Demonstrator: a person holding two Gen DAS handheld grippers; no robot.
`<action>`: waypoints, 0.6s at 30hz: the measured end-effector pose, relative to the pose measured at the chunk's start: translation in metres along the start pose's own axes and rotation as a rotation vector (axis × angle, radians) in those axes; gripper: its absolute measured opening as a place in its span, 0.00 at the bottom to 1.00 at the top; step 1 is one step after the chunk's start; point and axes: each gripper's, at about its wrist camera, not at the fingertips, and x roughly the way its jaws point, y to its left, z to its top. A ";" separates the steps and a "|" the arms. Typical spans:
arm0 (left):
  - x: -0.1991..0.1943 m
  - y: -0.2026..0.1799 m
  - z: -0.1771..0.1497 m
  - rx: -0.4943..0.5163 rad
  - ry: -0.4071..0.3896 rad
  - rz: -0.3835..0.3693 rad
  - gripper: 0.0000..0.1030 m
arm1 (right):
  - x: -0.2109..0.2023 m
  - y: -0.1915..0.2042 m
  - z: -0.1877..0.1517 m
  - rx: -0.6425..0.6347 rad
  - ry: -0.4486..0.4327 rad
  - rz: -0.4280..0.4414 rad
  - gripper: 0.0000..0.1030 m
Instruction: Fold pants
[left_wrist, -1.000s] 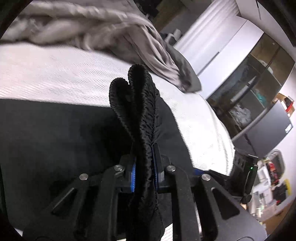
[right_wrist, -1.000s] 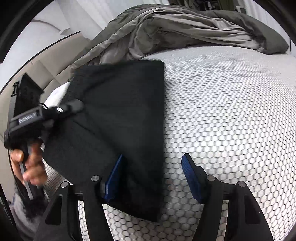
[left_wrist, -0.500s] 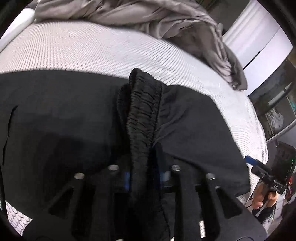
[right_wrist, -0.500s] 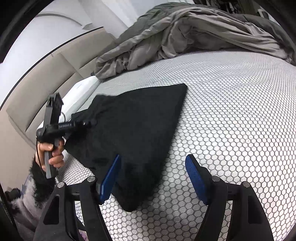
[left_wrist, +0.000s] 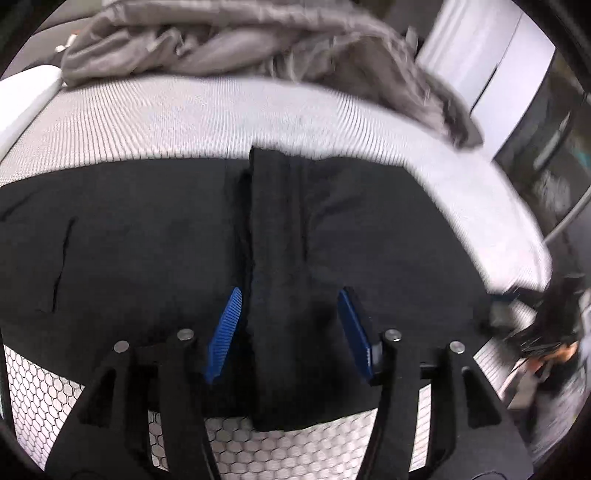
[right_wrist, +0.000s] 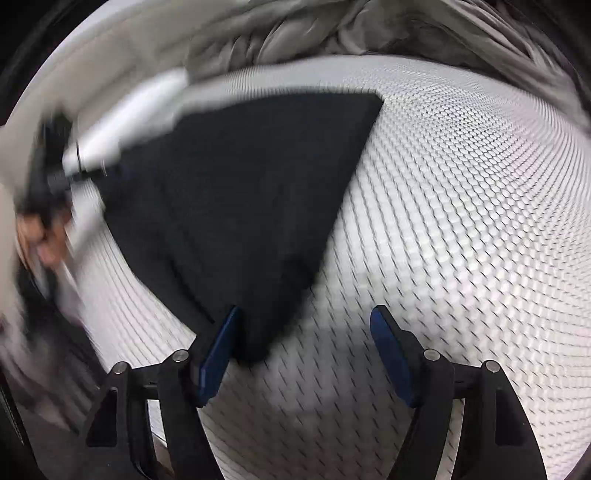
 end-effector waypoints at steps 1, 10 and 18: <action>0.006 0.002 -0.001 -0.003 0.027 0.027 0.50 | -0.004 0.001 -0.002 -0.001 0.002 -0.010 0.71; -0.021 -0.010 0.006 -0.043 -0.111 -0.050 0.51 | -0.014 -0.017 0.023 0.252 -0.137 0.198 0.67; 0.020 -0.031 0.007 0.029 -0.004 -0.022 0.50 | 0.018 -0.037 0.042 0.541 -0.161 0.338 0.10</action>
